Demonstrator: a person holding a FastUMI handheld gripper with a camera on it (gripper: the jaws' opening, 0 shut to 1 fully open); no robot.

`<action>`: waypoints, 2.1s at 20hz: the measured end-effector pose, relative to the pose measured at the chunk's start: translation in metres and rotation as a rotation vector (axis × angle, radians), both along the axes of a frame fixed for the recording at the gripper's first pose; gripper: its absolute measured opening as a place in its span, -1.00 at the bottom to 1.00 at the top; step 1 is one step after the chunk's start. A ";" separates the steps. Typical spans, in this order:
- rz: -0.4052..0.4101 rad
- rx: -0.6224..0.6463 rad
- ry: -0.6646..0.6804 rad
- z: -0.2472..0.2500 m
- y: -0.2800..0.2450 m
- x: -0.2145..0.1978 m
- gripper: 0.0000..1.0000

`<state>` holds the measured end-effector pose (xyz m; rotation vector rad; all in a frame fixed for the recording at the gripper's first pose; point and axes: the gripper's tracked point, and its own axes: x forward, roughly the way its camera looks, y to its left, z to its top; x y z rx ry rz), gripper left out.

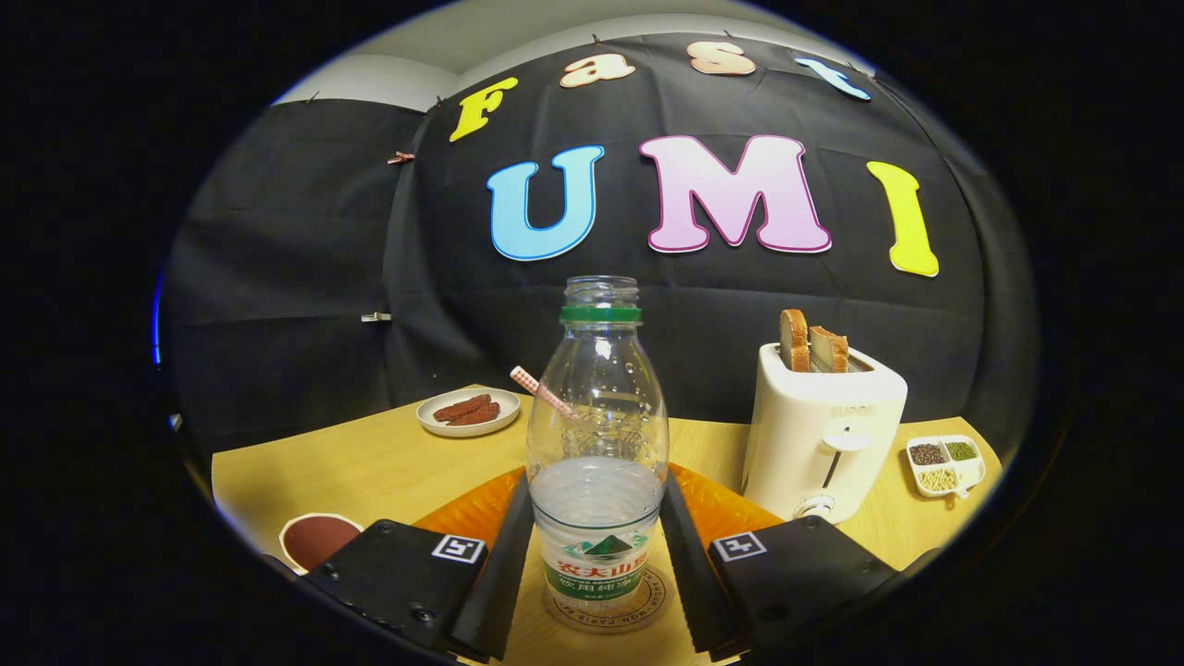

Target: Take the bottle from table, then pour the juice into the cup, finally place the bottle on the coaster

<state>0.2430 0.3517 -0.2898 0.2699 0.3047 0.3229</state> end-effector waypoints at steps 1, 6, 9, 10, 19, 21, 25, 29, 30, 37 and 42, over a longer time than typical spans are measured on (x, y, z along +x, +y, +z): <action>0.000 -0.005 0.001 -0.002 -0.001 -0.001 0.48; -0.002 -0.024 -0.002 -0.007 -0.003 -0.005 0.56; 0.003 -0.024 0.006 -0.008 -0.002 -0.010 0.59; 0.006 -0.026 0.009 -0.009 -0.002 -0.011 0.69; 0.018 -0.031 0.004 -0.002 -0.007 -0.033 1.00; 0.027 -0.016 0.002 0.005 -0.008 -0.043 1.00; 0.049 -0.015 -0.006 0.032 -0.016 -0.066 1.00; 0.073 -0.014 -0.020 0.086 -0.030 -0.089 1.00; 0.073 -0.011 -0.020 0.100 -0.034 -0.094 1.00; 0.011 -0.032 -0.057 0.199 -0.097 -0.128 0.94; -0.034 -0.090 -0.043 0.237 -0.132 -0.152 0.94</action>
